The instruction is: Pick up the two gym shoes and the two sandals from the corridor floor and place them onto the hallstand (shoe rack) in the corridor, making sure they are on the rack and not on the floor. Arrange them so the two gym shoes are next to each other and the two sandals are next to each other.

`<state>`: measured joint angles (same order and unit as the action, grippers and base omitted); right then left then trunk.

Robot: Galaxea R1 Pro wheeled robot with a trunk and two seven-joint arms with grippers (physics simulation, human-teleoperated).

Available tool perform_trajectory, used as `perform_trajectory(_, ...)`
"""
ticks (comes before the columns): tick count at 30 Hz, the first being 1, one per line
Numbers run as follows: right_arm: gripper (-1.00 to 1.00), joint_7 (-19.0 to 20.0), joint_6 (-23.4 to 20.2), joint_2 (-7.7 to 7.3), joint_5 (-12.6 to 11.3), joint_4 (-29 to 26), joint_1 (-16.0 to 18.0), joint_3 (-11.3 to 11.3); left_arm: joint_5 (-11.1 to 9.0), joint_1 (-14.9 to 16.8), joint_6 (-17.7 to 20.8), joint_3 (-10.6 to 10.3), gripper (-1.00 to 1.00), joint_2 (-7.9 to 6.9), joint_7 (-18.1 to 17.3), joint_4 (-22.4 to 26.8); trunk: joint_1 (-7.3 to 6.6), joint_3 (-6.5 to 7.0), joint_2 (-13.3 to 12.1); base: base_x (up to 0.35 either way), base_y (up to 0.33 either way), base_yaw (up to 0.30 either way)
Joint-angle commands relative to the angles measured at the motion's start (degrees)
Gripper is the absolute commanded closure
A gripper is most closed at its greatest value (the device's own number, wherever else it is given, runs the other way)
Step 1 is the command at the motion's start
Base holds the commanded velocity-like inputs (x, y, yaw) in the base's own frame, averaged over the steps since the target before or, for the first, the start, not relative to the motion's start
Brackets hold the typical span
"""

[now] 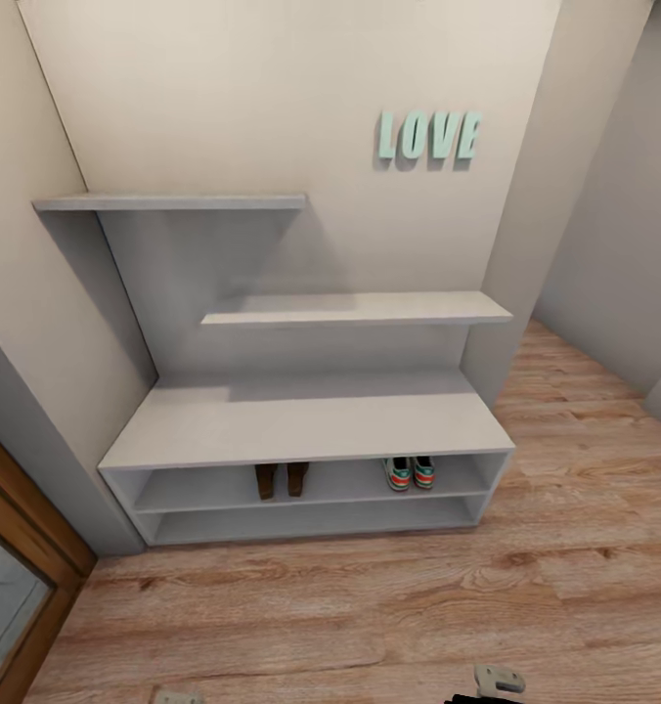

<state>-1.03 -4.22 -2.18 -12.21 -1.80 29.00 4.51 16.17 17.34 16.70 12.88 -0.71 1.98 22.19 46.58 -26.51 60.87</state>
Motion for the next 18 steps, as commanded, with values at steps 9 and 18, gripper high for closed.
perform_trajectory(9, -1.00, -0.1, -0.4, -0.01, -0.5, -0.1, 0.0, 0.5, 0.4, -0.1, 4.8, -2.2, -1.00, 0.04, -0.2, -3.4, -1.98, 1.57, -3.6, 0.000, 0.000, 0.000)
perform_trajectory(18, -1.00, -0.1, -0.4, -0.01, -0.5, -0.1, 0.0, 0.5, 0.4, -0.6, 10.9, -4.0, -1.00, -0.05, 0.1, -6.1, -3.96, 3.18, -7.2, 0.000, 0.000, 0.000)
